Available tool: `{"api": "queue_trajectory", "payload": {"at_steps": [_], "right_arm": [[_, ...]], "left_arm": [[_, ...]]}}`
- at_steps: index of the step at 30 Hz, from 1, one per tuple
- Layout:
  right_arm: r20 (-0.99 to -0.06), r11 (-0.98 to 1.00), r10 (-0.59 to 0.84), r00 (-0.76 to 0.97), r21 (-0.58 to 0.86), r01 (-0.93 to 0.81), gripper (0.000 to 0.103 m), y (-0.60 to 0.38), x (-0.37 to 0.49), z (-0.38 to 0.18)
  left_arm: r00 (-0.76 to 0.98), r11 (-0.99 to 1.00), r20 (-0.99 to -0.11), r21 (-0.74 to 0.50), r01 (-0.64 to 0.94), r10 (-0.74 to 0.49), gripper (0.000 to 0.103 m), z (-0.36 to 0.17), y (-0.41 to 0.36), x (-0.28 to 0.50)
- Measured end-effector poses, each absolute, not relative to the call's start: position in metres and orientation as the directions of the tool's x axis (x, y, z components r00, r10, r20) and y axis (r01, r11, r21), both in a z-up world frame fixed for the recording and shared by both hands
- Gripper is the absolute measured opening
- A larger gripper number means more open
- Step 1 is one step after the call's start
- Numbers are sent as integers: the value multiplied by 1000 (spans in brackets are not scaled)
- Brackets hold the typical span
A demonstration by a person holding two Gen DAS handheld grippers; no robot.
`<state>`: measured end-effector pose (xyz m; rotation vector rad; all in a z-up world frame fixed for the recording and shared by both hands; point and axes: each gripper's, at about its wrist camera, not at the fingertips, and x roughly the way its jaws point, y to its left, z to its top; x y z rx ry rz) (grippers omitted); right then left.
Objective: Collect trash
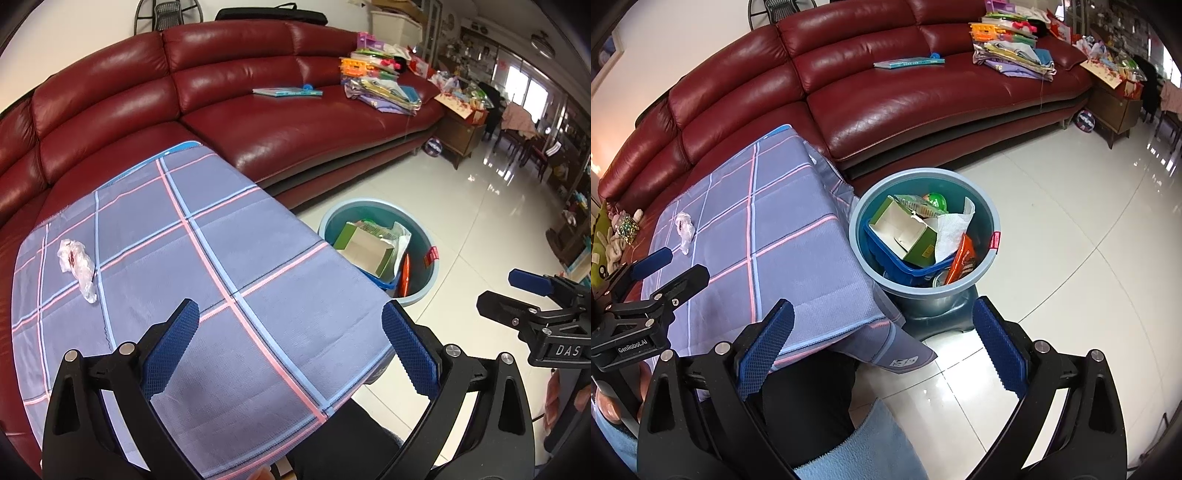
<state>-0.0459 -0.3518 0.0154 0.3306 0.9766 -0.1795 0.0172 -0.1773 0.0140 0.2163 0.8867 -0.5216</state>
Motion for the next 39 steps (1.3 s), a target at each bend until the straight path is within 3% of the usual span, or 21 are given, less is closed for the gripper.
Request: {"api": "queue_trajectory", "payload": {"at_steps": [39], "right_arm": [[-876, 927, 24, 483, 200, 316, 93, -353, -33, -21]], "left_arm": [[478, 866, -829, -14, 500, -289, 99, -25, -179, 30]]}}
